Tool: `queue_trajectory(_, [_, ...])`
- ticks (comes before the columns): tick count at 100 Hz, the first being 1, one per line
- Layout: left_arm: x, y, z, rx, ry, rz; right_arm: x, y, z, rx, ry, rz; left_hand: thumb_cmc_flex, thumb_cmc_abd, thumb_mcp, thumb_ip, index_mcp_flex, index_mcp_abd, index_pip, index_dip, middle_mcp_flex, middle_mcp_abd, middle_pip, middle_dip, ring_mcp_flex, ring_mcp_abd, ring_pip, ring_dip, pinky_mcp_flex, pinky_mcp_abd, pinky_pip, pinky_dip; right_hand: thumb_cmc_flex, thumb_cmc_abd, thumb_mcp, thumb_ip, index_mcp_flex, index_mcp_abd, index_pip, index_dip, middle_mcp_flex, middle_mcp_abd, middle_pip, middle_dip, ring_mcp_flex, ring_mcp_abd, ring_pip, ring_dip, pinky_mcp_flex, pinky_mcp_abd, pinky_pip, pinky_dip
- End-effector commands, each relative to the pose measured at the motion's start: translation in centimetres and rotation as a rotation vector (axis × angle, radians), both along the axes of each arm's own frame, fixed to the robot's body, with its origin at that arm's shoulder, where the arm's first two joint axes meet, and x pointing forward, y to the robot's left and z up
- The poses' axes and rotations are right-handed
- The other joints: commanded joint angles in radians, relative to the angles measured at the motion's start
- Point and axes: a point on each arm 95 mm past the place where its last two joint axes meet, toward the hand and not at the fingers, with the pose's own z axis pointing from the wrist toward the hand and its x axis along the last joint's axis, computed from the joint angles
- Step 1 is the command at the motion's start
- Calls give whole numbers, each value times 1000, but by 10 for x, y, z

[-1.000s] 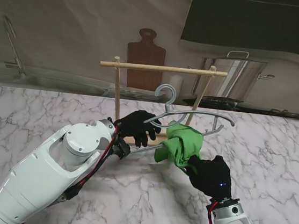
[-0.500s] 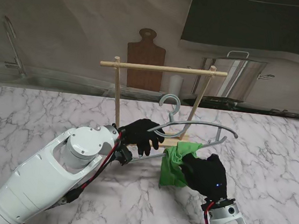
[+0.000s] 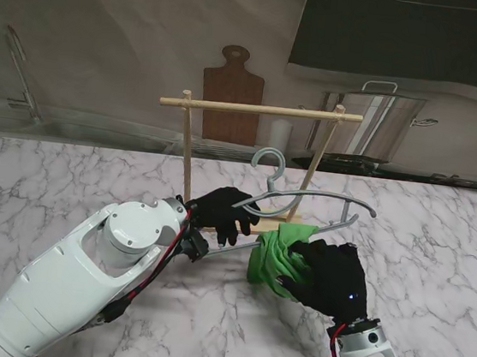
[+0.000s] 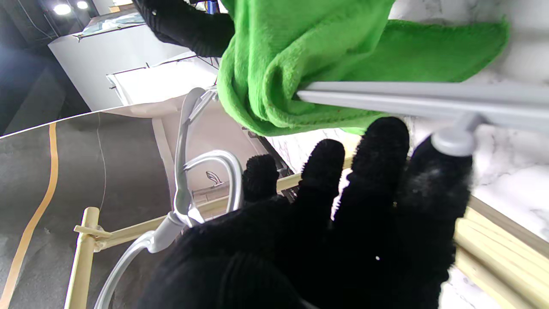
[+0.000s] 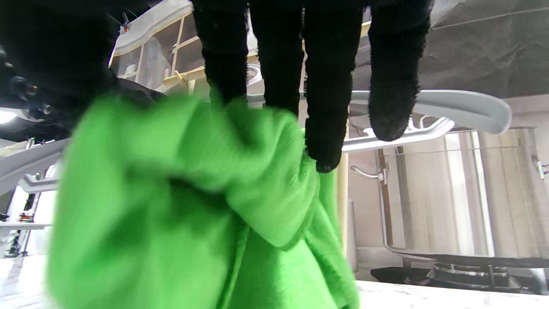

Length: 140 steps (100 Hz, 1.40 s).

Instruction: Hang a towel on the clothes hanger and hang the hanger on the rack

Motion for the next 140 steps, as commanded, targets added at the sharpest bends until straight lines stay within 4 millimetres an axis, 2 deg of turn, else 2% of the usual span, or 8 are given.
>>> queue_trajectory(1, [0, -1, 5, -5, -11, -11, -3, -3, 1, -15, -1, -28, 71, 26, 29, -25, 60, 6, 63, 34, 30, -19, 28, 11, 24, 69, 23, 16, 45, -63, 215, 3, -45, 44, -39, 33, -13, -23, -21, 22, -104, 22, -14, -8, -86, -11, 0, -11, -42, -22, -14, 27])
queue_trajectory(27, [1, 8, 10, 7, -32, -3, -6, -15, 10, -6, -52, -72, 70, 30, 27, -24, 61, 1, 64, 34, 30, -21, 27, 10, 23, 71, 23, 16, 43, -64, 214, 3, -36, 55, -68, 38, 113, -29, -10, 29, -143, 25, -49, -41, -126, -6, -10, -30, -60, -27, -20, 42])
queue_trajectory(69, [-7, 17, 8, 71, -82, -78, -19, -32, 67, 59, -205, -127, 67, 36, 19, -15, 62, -9, 66, 33, 33, -31, 22, 8, 15, 69, 21, 17, 37, -67, 218, 8, 72, 46, -113, 50, 249, -43, -16, 37, 25, 30, -81, -57, -54, 8, -13, -37, -33, -21, -15, 54])
queue_trajectory(85, [-12, 19, 7, 106, -112, -118, -16, -38, 76, 69, -216, -143, 66, 36, 18, -13, 62, -10, 68, 32, 33, -32, 22, 8, 15, 69, 22, 18, 36, -68, 217, 8, 43, 23, -97, 50, 103, -35, -95, 28, -7, 4, -188, -109, -82, 10, -156, -100, -74, -9, -69, 40])
queue_trajectory(90, [-15, 19, 6, 108, -117, -134, -14, -39, 78, 65, -205, -147, 65, 36, 18, -11, 63, -11, 69, 33, 33, -34, 22, 9, 22, 42, 25, 18, 37, -71, 218, 9, 21, 9, -82, 48, 62, -35, -119, 18, -16, -3, -234, -145, -80, 13, -215, -129, -77, -8, -82, 36])
queue_trajectory(116, [-29, 15, -3, 146, -168, -217, 8, -33, 78, 60, -97, -112, 64, 39, 15, -8, 60, -16, 73, 32, 32, -38, 22, 8, 22, 38, 22, 16, 35, -73, 216, 9, -95, -104, 28, 27, -256, -138, -319, -91, -127, -54, -352, -236, -140, -10, -382, -196, -134, -12, -181, 20])
queue_trajectory(125, [-30, 14, -5, 193, -204, -246, 15, -29, 77, 62, -47, -102, 63, 41, 13, -6, 60, -19, 75, 32, 33, -43, 21, 7, 23, 35, 22, 16, 35, -79, 216, 9, -114, -123, 38, 21, -262, -137, -319, -91, -173, -49, -356, -237, -183, -10, -404, -203, -168, -10, -210, 17])
queue_trajectory(140, [-30, 12, -5, 221, -234, -263, 22, -20, 76, 76, 26, -83, 63, 42, 12, -3, 59, -21, 78, 30, 32, -44, 21, 6, 22, 34, 20, 16, 36, -81, 216, 9, -136, -127, 61, 12, -128, -86, -230, -18, -180, -26, -334, -234, -195, -10, -420, -212, -176, -6, -234, 27])
